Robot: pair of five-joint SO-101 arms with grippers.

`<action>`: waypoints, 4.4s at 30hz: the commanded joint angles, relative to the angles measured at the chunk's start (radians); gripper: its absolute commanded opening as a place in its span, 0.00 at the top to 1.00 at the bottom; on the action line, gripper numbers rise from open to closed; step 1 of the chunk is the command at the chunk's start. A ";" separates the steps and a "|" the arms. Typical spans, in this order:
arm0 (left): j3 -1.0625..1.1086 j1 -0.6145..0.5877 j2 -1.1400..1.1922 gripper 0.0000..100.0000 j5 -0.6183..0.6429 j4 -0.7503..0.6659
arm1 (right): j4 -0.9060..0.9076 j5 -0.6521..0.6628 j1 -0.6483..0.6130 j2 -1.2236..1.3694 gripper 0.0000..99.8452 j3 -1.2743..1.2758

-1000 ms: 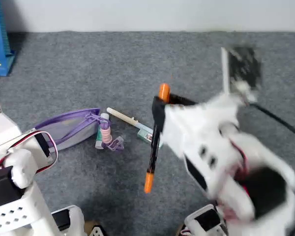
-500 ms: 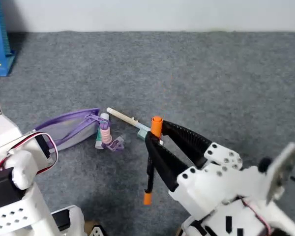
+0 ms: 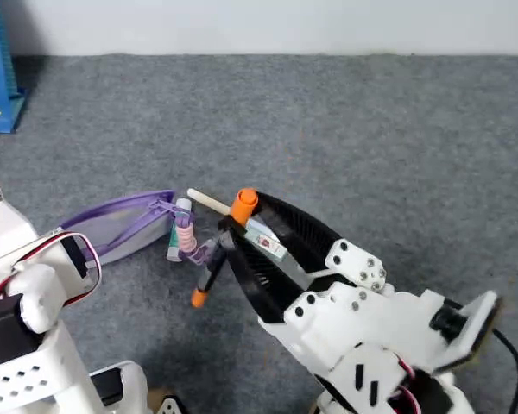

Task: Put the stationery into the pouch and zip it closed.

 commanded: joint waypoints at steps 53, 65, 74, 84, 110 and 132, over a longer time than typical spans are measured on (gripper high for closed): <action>0.007 0.005 0.011 0.99 0.006 0.017 | -0.328 0.249 -0.091 0.432 0.90 0.064; 0.007 0.009 0.011 0.99 0.006 0.018 | 0.484 0.005 0.303 0.392 0.97 0.063; 0.007 0.008 0.011 0.99 0.006 0.018 | 0.542 0.049 0.306 0.751 0.83 0.034; 0.007 0.009 0.011 0.99 0.006 0.018 | 0.542 0.241 0.312 1.193 0.81 -0.199; 0.007 0.009 0.011 0.99 0.006 0.017 | 0.562 0.427 0.377 1.883 0.82 -0.773; 0.008 0.009 0.011 0.99 0.006 0.017 | 0.984 0.445 0.545 1.948 0.99 -0.985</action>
